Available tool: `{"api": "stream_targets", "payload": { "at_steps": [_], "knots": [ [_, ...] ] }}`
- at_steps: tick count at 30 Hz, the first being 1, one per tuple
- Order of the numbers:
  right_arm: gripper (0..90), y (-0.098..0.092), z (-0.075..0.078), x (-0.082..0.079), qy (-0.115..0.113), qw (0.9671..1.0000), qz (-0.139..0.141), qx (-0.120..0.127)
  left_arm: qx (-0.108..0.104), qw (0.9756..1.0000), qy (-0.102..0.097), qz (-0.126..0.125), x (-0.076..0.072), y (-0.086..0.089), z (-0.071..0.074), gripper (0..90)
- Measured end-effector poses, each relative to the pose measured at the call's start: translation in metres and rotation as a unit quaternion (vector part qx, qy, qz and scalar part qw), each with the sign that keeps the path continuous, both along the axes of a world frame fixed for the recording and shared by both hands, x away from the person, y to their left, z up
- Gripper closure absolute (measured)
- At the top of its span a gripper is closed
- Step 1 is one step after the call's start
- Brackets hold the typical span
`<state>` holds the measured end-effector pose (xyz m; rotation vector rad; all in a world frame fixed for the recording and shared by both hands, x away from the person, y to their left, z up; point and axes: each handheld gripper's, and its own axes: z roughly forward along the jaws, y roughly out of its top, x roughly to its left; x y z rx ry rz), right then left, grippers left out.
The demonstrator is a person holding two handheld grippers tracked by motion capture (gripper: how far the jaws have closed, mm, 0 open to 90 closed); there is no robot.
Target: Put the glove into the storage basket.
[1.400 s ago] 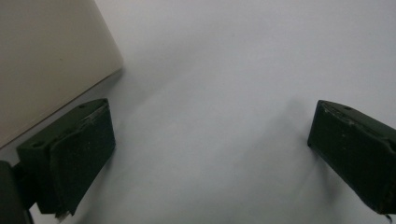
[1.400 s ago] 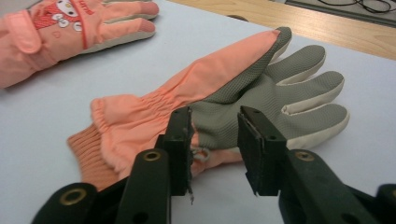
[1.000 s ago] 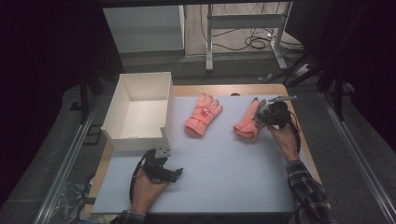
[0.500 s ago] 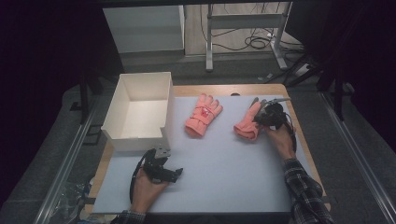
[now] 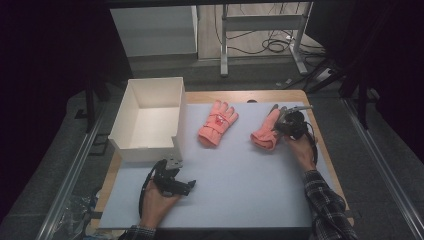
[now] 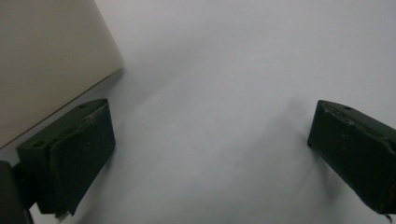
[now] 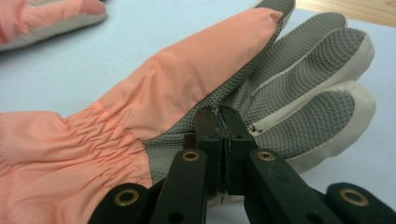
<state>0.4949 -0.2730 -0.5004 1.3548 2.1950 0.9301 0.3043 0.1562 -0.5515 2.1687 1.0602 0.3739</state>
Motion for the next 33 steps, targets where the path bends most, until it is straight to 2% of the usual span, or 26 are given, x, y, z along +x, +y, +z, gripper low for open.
{"api": "stream_targets", "payload": {
  "at_steps": [8, 12, 17, 26, 33],
  "knots": [
    [88.1, -0.007, 0.009, -0.006, 0.008, 0.9989, 0.005, 0.046, 0.0, 1.0, 0.0, 0.0, 0.0, 0.0, 0.0, 0.5],
    [88.2, -0.007, 0.017, -0.011, 0.002, 0.9988, 0.014, 0.046, 0.0, 1.0, 0.0, 0.0, 0.0, 0.0, 0.0, 0.5],
    [88.3, -0.005, 0.028, -0.021, -0.005, 0.9978, 0.028, 0.061, 0.0, 1.0, 0.0, 0.0, 0.0, 0.0, 0.0, 0.5],
    [88.2, 0.006, 0.047, -0.044, -0.01, 0.9941, 0.067, 0.084, 0.0, 1.0, 0.0, 0.0, 0.0, 0.0, 0.0, 0.5],
    [88.2, 0.021, 0.048, -0.066, -0.003, 0.9893, 0.111, 0.095, 0.0, 1.0, 0.0, 0.0, 0.0, 0.0, 0.0, 0.5]
  ]
}}
